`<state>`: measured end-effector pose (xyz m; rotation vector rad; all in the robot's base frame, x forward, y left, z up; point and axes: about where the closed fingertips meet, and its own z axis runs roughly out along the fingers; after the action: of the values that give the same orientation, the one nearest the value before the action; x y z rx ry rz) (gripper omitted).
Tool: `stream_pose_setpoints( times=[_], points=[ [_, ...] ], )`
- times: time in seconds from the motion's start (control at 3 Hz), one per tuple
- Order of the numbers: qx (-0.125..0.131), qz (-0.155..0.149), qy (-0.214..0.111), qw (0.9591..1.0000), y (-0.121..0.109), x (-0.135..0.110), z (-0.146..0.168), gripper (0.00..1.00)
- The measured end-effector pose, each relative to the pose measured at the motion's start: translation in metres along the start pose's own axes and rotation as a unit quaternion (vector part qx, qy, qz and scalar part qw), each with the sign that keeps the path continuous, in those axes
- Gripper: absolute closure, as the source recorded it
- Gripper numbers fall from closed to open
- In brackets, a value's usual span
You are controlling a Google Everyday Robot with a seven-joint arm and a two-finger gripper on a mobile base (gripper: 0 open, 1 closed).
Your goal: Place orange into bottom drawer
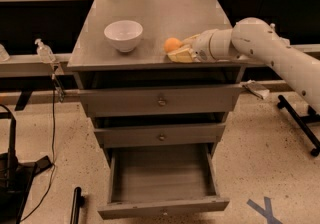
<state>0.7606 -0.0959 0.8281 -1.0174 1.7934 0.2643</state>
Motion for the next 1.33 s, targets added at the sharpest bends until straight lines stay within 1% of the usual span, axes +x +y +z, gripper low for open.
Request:
stream_pose_setpoints(
  times=[1.33],
  points=[
    [0.0,0.0,0.0,1.0,0.0,-0.0002,-0.0002,1.0]
  ],
)
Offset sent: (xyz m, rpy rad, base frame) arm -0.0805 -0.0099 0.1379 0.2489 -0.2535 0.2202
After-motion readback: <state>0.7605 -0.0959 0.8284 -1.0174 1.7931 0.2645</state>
